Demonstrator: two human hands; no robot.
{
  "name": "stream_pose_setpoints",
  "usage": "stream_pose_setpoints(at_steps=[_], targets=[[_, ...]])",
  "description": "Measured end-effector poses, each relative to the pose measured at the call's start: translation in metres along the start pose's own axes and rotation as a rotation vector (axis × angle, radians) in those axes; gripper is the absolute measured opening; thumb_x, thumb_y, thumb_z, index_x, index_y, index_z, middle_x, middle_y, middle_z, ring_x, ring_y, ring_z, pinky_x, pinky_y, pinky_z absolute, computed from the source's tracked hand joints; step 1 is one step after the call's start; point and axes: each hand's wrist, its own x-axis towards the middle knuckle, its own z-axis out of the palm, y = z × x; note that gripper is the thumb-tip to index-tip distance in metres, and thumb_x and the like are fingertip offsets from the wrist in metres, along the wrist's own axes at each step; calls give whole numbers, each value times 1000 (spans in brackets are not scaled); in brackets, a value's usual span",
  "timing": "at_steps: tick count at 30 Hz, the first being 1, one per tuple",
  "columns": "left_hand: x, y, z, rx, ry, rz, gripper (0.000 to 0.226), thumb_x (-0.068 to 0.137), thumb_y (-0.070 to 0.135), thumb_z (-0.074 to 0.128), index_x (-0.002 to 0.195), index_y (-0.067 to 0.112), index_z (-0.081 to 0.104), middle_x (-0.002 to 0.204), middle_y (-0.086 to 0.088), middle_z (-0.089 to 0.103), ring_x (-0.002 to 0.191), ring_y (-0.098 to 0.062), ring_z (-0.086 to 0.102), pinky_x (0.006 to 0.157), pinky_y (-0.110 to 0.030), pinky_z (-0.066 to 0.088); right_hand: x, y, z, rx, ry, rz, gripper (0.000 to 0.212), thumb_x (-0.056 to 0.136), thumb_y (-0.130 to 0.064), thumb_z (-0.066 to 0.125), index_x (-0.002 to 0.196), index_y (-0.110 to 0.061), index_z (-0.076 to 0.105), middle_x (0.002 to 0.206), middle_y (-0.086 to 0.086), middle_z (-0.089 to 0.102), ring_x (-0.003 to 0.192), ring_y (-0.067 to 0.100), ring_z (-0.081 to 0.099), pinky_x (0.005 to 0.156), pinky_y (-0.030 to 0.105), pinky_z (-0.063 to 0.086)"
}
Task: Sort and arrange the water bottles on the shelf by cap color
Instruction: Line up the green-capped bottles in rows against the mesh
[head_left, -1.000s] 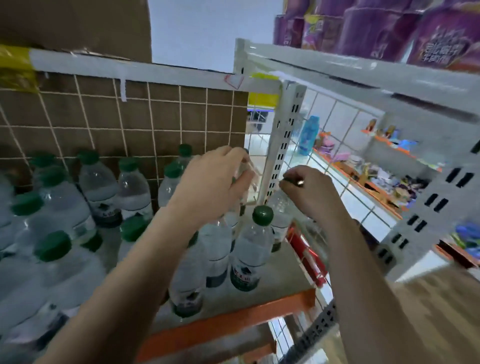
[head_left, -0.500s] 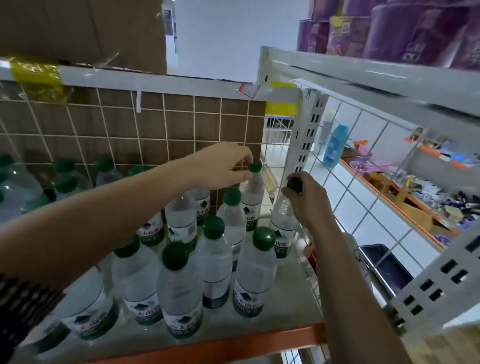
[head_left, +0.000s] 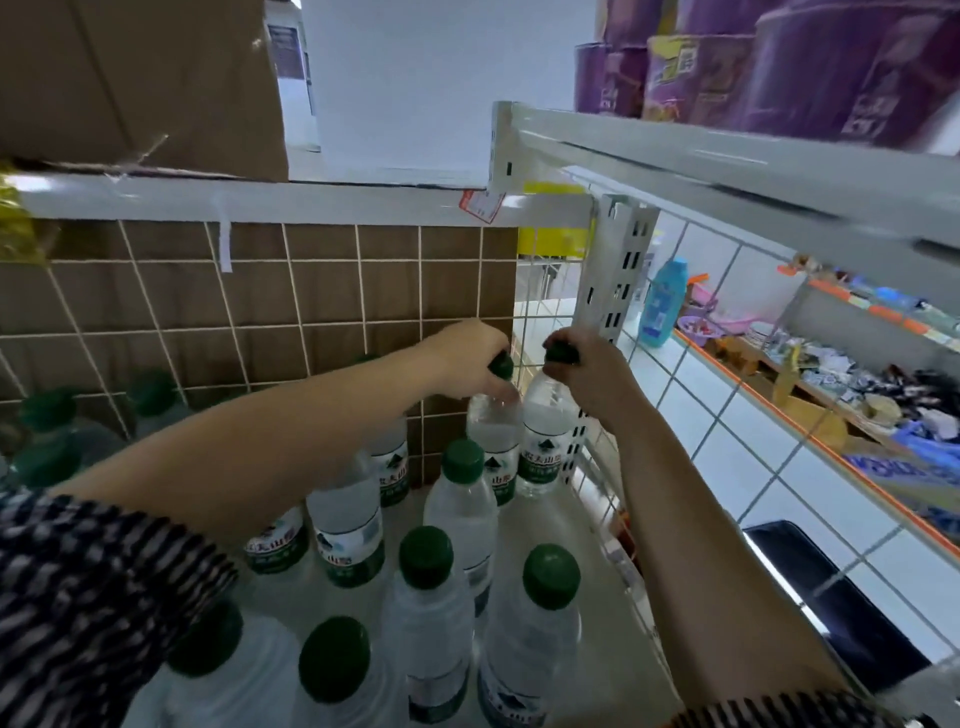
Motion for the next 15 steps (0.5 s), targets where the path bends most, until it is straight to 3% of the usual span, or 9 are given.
stream_pose_setpoints(at_steps=[4, 8, 11, 15], targets=[[5, -13, -3, -36, 48, -49, 35, 82, 38, 77, 96, 10, 60, 96, -9, 63, 77, -20, 58, 64, -31, 46, 15, -2, 0, 19, -28, -51, 31, 85, -2, 69, 116, -5, 64, 111, 13, 65, 104, 26, 59, 86, 28, 42], [12, -15, 5, -125, 105, -34, 38, 79, 38, 79, 96, 8, 62, 85, -2, 59, 75, -16, 55, 57, -27, 38, 22, 0, 1, 57, -68, -33, 31, 88, 1, 65, 118, -7, 64, 115, 13, 64, 109, 27, 58, 98, 39, 47], [18, -14, 13, -155, 154, -16, 27, 82, 26, 77, 95, 7, 64, 83, 0, 58, 78, -18, 56, 55, -24, 33, 24, 7, 3, 64, -67, -14, 33, 90, 0, 63, 121, -8, 62, 119, 13, 62, 112, 25, 57, 96, 32, 46], [19, -13, 18, -101, 197, -30, 31, 83, 27, 76, 100, 4, 65, 89, -6, 63, 83, -22, 60, 65, -30, 40, 25, 11, 8, 51, -37, 6, 39, 91, -2, 63, 129, -11, 59, 123, 11, 61, 107, 18, 55, 85, 21, 40]])
